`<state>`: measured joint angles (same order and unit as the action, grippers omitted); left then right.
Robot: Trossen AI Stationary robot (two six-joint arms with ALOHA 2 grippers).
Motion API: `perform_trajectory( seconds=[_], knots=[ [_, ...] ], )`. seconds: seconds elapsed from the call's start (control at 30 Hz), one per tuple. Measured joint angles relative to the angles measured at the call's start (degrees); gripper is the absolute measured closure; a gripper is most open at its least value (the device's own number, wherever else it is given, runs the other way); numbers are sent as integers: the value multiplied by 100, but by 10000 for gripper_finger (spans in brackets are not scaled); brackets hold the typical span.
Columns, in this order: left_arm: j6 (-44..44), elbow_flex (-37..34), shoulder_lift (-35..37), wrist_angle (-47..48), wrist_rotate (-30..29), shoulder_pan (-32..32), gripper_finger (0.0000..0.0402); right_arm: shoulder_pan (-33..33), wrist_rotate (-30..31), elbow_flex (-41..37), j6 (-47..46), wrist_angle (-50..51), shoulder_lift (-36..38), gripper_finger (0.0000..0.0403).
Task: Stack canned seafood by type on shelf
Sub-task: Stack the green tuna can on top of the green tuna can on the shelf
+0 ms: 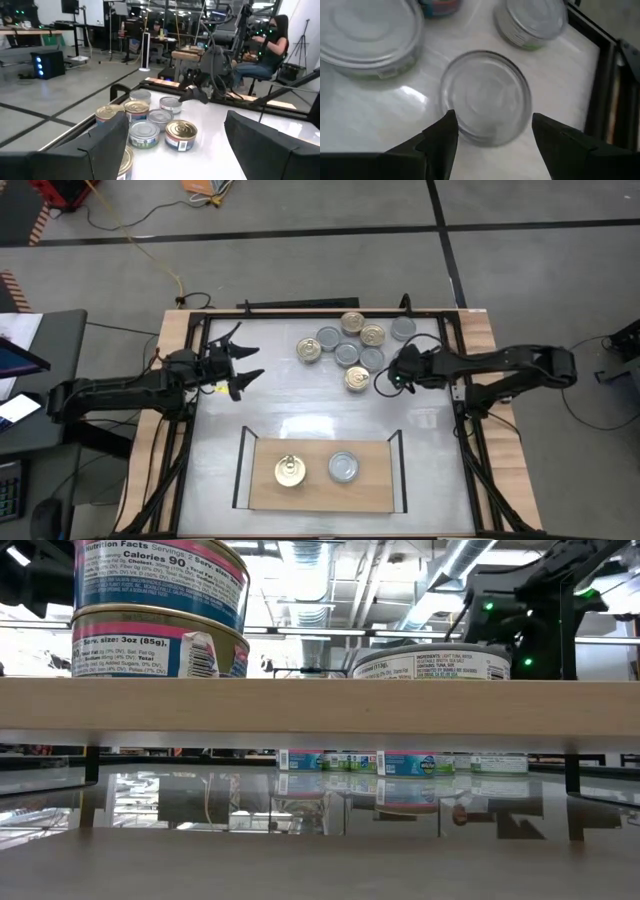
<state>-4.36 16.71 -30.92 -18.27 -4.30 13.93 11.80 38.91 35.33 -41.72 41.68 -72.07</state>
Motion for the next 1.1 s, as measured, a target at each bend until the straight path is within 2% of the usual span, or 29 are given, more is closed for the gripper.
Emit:
perform_trajectory(
  seconds=[0.37, 0.63, 0.8, 1.1],
  knots=[
    [157, 2, -2, 264, -14, 0, 84, -72, -459, -37, -43, -193, -702, 121],
    [155, 2, -4, 350, -14, 0, 84, -239, -930, -35, 410, -459, -768, 121],
    [155, 2, -2, 435, -7, 0, 84, -234, -1472, -19, 496, -735, -744, 121],
    [155, 2, -4, 589, -2, 0, 84, -527, -1660, -10, -474, -615, -745, 121]
  ],
)
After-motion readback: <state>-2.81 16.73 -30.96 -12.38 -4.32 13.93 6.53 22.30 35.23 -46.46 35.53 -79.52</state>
